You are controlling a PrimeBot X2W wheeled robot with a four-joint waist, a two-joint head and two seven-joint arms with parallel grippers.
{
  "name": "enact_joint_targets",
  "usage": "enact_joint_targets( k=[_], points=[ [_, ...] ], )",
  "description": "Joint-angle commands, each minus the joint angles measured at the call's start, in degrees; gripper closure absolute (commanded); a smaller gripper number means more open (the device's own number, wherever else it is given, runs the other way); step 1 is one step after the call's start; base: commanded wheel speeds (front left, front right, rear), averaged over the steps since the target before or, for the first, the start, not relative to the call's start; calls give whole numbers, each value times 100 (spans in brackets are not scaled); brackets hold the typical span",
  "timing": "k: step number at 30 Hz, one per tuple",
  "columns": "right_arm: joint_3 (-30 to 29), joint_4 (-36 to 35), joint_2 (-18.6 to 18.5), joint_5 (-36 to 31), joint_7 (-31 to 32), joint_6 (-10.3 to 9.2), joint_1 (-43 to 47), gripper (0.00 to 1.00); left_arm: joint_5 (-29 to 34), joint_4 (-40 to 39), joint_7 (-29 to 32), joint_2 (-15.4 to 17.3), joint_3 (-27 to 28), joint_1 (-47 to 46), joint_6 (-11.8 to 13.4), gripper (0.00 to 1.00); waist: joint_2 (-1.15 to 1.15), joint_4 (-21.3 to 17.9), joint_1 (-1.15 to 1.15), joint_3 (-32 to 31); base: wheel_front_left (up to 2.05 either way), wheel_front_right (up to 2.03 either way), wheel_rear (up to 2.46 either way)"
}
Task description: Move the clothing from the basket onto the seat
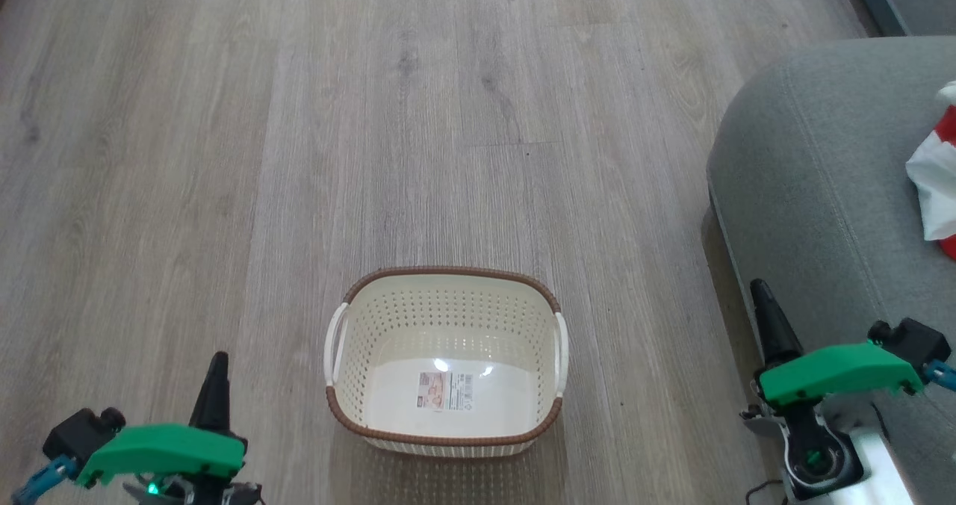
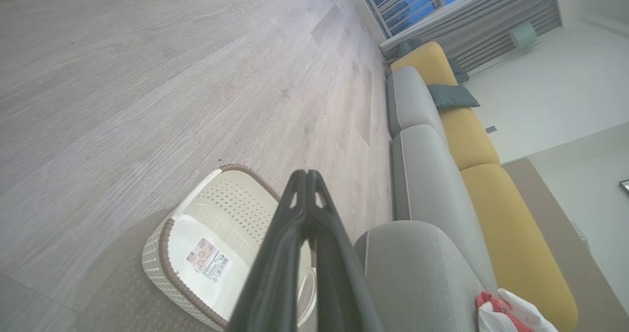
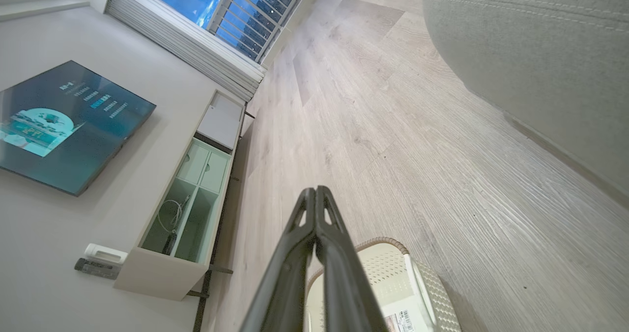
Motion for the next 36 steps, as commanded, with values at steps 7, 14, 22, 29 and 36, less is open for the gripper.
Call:
enact_joint_targets(
  k=[7, 14, 22, 29, 36],
  points=[
    [-64, -348, 31, 597, 170, 0, -25, 100, -612, -259, 155, 70, 77, -350, -69, 100, 0, 14, 0, -8, 0, 0, 0],
    [-143, -446, 52, 1032, 286, 0, 13, 100, -1064, -301, 270, 74, 81, -374, -89, 100, 0, 26, 0, -16, 0, 0, 0],
    [-234, -558, 75, 1532, 419, 0, 56, 100, -1584, -350, 402, 79, 85, -401, -112, 100, 0, 39, 0, -24, 0, 0, 0],
    [-313, -657, 95, 1970, 535, -1, 94, 100, -2038, -392, 518, 84, 89, -425, -132, 100, 0, 51, 0, -32, 0, 0, 0],
    [-381, -741, 112, 2345, 635, -1, 127, 100, -2428, -429, 617, 87, 92, -445, -150, 100, 0, 61, 0, -38, 0, 0, 0]
  ],
)
